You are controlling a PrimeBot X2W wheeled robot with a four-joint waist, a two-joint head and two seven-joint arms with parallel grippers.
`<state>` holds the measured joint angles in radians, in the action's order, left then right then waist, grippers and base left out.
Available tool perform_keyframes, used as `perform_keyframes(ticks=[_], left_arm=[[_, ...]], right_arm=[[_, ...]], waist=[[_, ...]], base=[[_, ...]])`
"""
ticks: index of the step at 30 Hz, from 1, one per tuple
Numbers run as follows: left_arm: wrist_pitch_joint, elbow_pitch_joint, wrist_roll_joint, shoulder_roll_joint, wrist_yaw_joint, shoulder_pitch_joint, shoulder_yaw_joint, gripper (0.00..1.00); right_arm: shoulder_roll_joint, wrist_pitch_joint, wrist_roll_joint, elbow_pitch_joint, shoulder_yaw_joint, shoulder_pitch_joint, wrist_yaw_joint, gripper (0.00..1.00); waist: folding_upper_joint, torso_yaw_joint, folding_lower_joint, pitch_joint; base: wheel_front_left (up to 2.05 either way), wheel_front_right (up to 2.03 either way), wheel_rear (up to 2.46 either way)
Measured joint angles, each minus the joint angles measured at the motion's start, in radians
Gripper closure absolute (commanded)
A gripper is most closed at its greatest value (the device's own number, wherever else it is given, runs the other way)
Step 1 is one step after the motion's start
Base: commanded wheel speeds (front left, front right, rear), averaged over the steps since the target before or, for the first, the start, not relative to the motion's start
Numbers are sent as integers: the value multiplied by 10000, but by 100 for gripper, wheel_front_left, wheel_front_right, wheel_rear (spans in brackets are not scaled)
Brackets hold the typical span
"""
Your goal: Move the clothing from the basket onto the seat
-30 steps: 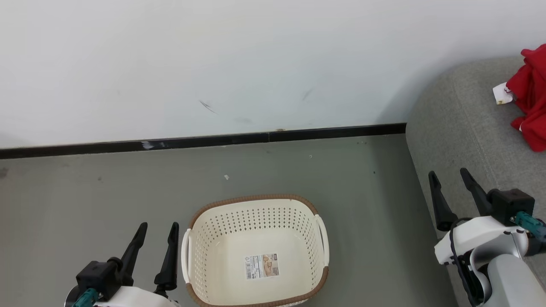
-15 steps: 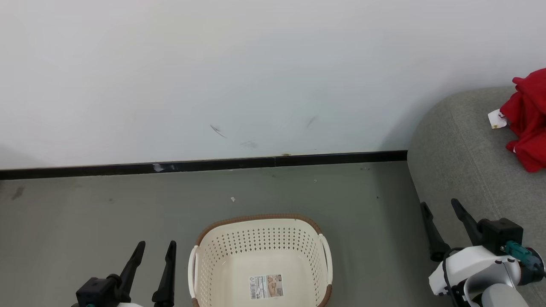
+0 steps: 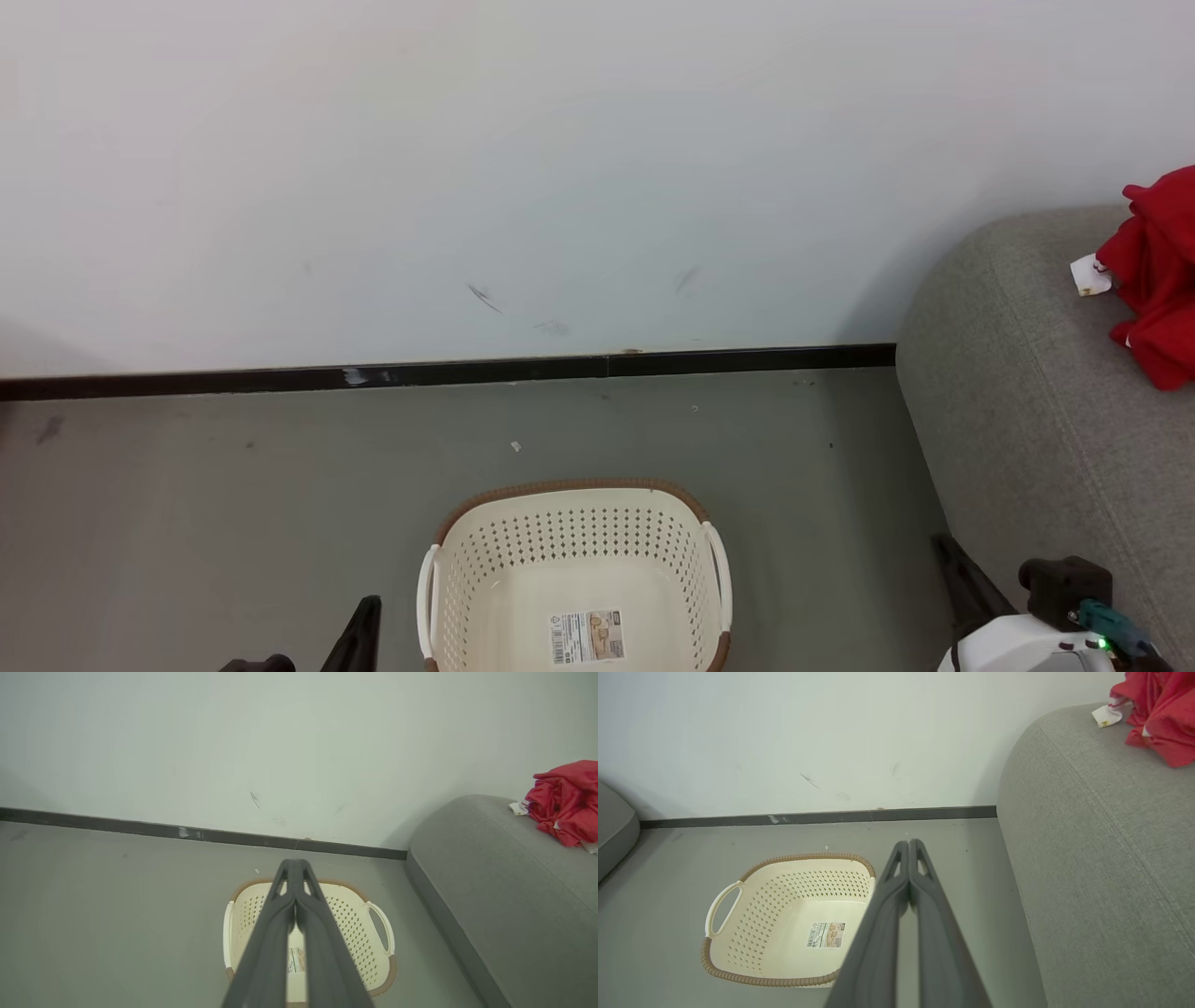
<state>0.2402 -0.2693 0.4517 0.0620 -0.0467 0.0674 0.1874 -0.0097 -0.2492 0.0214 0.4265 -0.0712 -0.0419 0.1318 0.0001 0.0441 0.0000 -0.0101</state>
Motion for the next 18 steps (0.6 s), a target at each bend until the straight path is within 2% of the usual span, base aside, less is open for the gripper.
perform_keyframes(ticks=[18], left_arm=[[-644, -65, 2107, -8, -94, -108, -483, 100]], right_arm=[[-6, 1197, 2445, 422, -890, -596, 0, 100]], waist=[[0, -33, 11, 1]], base=[[0, 0, 0]])
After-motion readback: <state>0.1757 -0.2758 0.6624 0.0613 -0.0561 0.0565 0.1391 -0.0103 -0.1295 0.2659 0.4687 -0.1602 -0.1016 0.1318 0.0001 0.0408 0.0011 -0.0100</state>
